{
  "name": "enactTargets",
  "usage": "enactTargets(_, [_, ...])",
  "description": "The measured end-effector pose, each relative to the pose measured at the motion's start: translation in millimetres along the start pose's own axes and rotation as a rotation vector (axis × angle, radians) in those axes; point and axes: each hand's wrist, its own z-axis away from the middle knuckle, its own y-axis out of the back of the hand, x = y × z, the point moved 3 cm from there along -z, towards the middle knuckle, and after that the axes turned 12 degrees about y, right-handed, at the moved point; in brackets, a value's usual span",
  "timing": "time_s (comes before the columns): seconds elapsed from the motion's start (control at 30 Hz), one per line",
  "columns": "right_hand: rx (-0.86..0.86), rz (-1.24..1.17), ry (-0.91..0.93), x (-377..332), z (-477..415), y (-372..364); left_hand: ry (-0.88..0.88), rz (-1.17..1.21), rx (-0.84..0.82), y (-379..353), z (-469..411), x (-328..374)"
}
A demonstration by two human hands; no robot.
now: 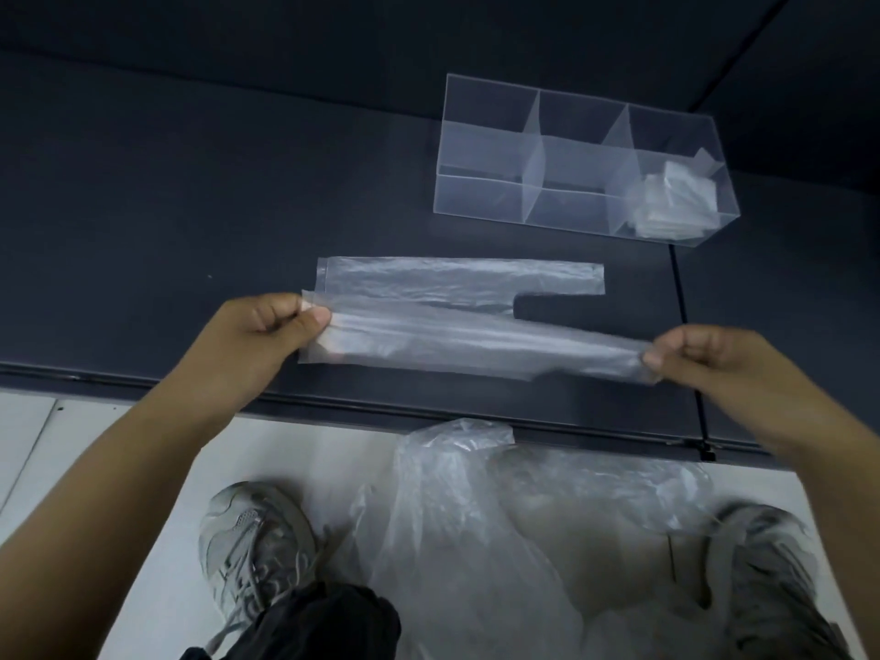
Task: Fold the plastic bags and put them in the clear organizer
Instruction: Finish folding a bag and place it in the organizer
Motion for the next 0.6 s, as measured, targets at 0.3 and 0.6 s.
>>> enactTargets(0.3, [0.398, 0.034, -0.018, 22, -91, -26, 0.02, -0.24, 0.306, -4, -50, 1])
enactTargets(0.6, [0.473, 0.319, -0.021, 26, -105, -33, -0.286, -0.649, 0.687, -21, -43, 27])
